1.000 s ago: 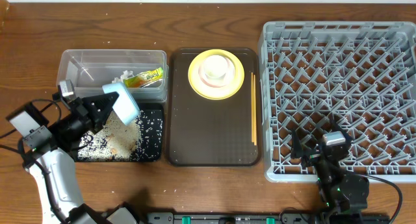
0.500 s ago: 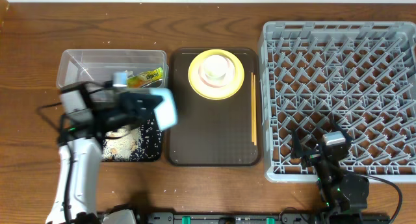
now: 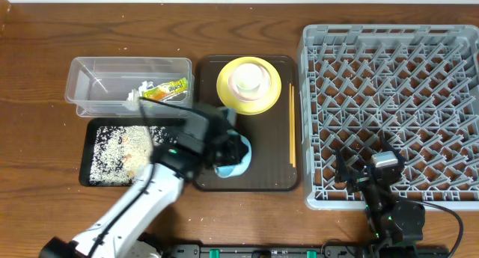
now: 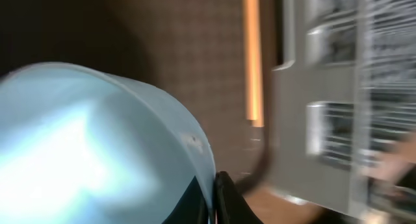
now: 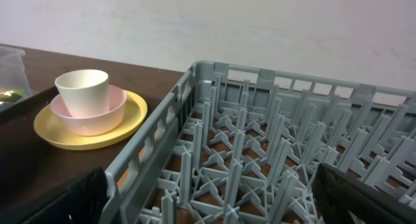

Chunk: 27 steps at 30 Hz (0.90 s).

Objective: Sort waste into correct bins and load items into the dishwasher rack
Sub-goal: 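Carry the emptied blue bowl right and set it on the brown tray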

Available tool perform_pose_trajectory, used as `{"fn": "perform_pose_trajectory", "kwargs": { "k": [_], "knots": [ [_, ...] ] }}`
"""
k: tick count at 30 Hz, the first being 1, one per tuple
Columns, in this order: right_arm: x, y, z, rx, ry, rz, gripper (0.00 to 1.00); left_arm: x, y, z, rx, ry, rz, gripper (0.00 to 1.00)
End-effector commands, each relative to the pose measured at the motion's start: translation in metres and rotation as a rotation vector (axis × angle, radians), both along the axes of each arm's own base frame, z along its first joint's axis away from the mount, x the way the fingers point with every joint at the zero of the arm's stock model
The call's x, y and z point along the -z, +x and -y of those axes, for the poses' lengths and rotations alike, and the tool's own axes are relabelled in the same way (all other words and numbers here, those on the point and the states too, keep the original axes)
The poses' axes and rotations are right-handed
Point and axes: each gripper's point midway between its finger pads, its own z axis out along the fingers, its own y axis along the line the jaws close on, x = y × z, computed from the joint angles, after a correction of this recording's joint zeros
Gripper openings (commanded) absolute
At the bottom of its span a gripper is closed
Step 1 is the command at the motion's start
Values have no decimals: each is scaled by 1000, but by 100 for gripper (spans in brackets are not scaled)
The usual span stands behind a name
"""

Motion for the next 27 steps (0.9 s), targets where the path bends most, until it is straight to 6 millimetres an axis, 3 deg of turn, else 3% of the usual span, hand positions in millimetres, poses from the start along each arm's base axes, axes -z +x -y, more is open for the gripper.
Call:
{"fn": "perform_pose_trajectory", "kwargs": {
  "k": [1, 7, 11, 16, 23, 27],
  "knots": [
    [2, 0, 2, 11, 3, -7, 99, 16, 14, -17, -85, 241, 131, 9],
    [2, 0, 2, 11, 3, -7, 99, 30, 4, -3, -28, 287, 132, 15],
    [2, 0, 2, 11, 3, -7, 99, 38, 3, -4, -23, 306, 111, 43],
    [2, 0, 2, 11, 3, -7, 99, 37, 4, -3, -10, 307, 126, 44],
    [2, 0, 2, 11, 3, -7, 99, 0, 20, -4, -32, 252, 199, 44],
    [2, 0, 2, 11, 3, -7, 99, -35, 33, -27, -116, 231, 226, 44]
  ]
}}
